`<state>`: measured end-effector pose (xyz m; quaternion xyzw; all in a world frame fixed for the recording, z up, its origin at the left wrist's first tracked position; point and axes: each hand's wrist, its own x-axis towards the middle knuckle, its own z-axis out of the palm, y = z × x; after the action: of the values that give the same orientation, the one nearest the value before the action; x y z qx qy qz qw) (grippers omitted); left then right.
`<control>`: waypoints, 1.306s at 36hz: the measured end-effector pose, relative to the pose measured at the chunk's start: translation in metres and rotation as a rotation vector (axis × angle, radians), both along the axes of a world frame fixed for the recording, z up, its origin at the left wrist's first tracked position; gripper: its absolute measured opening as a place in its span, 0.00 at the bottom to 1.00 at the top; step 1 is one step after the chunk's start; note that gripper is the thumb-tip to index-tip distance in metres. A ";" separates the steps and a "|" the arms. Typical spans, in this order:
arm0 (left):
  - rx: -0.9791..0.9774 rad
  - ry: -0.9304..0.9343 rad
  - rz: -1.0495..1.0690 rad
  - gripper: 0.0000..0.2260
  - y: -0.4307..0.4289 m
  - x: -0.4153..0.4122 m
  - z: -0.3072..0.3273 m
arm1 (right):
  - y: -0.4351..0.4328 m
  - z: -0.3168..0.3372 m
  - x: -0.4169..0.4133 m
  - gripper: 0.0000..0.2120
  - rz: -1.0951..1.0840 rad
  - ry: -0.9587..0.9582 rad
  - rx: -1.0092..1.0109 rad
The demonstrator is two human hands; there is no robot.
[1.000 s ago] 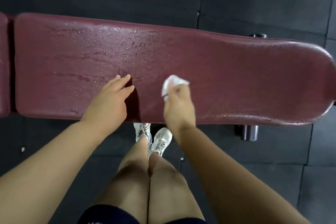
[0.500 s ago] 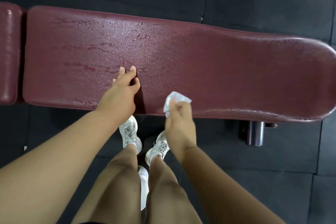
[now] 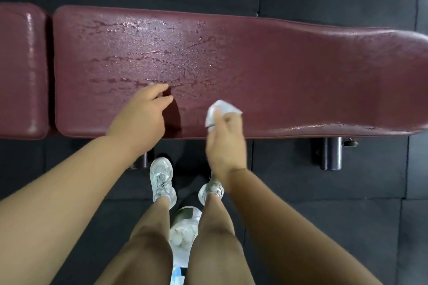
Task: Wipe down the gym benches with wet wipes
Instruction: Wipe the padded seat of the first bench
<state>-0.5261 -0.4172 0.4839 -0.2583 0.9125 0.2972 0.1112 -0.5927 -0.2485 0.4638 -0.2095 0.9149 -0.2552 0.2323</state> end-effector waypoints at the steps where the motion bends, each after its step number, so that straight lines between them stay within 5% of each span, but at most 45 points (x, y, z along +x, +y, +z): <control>1: -0.020 -0.015 0.000 0.23 -0.009 0.009 -0.002 | -0.007 0.000 0.010 0.12 0.189 -0.063 0.001; 5: 0.012 -0.102 -0.148 0.30 -0.032 0.030 -0.005 | -0.007 0.004 -0.009 0.06 0.400 0.031 0.050; 11: 0.022 -0.194 -0.183 0.31 -0.035 0.023 0.006 | 0.004 0.009 -0.077 0.08 -0.276 0.221 0.118; 13: 0.026 -0.194 -0.187 0.31 -0.036 0.022 0.005 | -0.010 0.010 -0.068 0.08 -0.352 0.251 0.138; 15: 0.039 -0.194 -0.181 0.31 -0.039 0.021 0.005 | -0.029 0.008 -0.044 0.11 -0.201 0.277 0.200; 20: 0.041 -0.178 -0.192 0.29 -0.051 0.015 0.007 | -0.051 0.015 0.008 0.06 0.582 0.149 0.104; 22: 0.046 -0.172 -0.158 0.27 -0.059 0.010 0.008 | -0.044 0.014 -0.011 0.11 0.672 0.213 0.140; 27: 0.037 -0.112 -0.114 0.23 -0.071 -0.010 0.012 | -0.025 0.007 -0.109 0.11 0.028 0.384 0.177; 31: -0.003 -0.004 -0.015 0.24 -0.079 -0.023 0.013 | -0.040 0.005 -0.141 0.15 -0.443 0.315 0.279; 33: -0.031 -0.026 0.011 0.25 -0.085 -0.027 0.012 | -0.064 0.000 -0.121 0.14 -0.236 0.392 0.233; 38: -0.026 -0.258 -0.048 0.32 -0.092 -0.029 0.008 | -0.088 -0.007 -0.082 0.14 0.741 0.267 0.015; 39: -0.027 -0.277 -0.053 0.33 -0.093 -0.029 0.008 | -0.086 -0.002 -0.097 0.11 0.778 0.294 0.009; 45: -0.033 -0.376 -0.031 0.34 -0.091 -0.038 0.007 | -0.076 0.009 -0.199 0.17 -0.120 0.385 0.128; 47: -0.007 -0.413 0.022 0.34 -0.089 -0.040 0.008 | -0.089 0.009 -0.196 0.17 -0.204 0.349 0.224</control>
<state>-0.5660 -0.5058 0.4917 -0.3242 0.8683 0.2361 0.2919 -0.7885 -0.3371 0.4729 -0.1297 0.9803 -0.1339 0.0654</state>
